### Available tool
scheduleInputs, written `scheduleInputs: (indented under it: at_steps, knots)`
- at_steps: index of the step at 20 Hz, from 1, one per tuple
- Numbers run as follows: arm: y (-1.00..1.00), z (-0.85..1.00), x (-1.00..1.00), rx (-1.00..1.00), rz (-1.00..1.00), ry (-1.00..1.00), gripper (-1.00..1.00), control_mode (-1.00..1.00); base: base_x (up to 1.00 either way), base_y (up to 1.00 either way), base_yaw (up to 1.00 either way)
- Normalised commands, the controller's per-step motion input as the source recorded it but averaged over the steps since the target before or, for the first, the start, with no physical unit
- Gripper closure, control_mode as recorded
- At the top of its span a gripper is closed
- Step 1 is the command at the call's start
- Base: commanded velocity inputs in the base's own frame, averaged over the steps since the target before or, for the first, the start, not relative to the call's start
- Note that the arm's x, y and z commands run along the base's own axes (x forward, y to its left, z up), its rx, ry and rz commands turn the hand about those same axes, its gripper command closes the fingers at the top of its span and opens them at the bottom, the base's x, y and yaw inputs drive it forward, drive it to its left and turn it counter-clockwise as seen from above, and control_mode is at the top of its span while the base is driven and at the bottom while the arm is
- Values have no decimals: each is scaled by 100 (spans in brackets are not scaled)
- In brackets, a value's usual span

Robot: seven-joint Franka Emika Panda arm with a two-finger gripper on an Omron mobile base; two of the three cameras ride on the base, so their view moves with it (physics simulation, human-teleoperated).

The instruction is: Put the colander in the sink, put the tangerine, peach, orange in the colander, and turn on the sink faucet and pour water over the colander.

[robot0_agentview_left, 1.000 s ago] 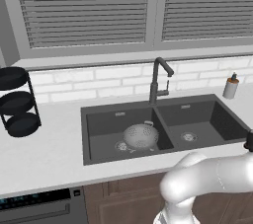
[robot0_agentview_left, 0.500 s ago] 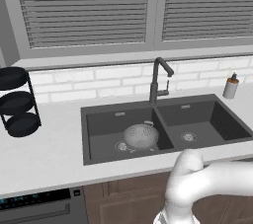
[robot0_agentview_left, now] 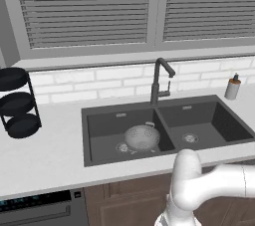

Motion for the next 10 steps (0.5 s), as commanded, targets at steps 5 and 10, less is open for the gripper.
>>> scheduleInputs:
  at_steps: [5, 10]
  knots:
    - [7, -34, -4, -1, 0, 0, 100, -100, 0, 0, 0]
    - [42, -9, -24, 0, 0, -4, 100, -100, 0, 0, 0]
